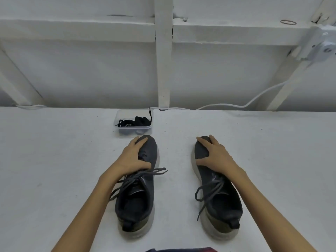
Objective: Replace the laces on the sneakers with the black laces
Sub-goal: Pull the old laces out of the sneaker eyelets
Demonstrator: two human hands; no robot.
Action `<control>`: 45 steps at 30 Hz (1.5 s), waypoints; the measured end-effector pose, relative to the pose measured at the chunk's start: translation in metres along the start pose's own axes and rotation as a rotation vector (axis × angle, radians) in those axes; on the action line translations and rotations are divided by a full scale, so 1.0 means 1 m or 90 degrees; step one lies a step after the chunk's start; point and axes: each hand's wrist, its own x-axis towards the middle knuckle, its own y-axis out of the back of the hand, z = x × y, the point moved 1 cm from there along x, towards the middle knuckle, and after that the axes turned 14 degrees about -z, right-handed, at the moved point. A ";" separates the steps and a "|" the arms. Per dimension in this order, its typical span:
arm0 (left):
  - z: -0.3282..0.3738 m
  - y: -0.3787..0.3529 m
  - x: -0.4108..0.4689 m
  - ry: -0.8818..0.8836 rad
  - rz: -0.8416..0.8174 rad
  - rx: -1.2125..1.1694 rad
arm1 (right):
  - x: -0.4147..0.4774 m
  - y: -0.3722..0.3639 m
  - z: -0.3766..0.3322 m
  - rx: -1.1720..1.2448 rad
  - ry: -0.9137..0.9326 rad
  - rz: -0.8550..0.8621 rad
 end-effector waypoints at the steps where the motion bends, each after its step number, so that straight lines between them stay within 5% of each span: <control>1: -0.001 0.000 -0.001 -0.001 0.008 -0.006 | -0.001 0.000 0.000 -0.001 0.001 -0.001; 6: -0.004 -0.004 -0.005 -0.014 0.043 -0.029 | -0.001 -0.001 -0.005 -0.032 -0.018 -0.004; 10: -0.018 -0.009 -0.029 -0.071 0.147 -0.260 | 0.002 0.003 -0.009 -0.068 -0.036 -0.052; 13: -0.065 -0.010 -0.055 0.023 0.266 -0.073 | 0.010 0.015 -0.029 -0.051 0.025 -0.054; 17: -0.117 -0.024 -0.074 0.055 0.262 0.190 | 0.033 0.030 -0.077 0.084 0.148 -0.009; 22: -0.114 -0.025 -0.066 0.044 0.291 0.241 | 0.083 0.019 -0.129 0.431 0.124 -0.021; 29: -0.112 -0.023 -0.067 0.023 0.302 0.193 | 0.123 0.000 -0.155 0.447 0.081 0.009; 39: -0.120 -0.021 -0.065 -0.011 0.335 0.134 | 0.115 0.070 -0.049 0.316 0.004 0.091; 45: -0.122 -0.022 -0.064 -0.015 0.327 0.125 | 0.074 0.099 0.049 0.407 -0.065 0.191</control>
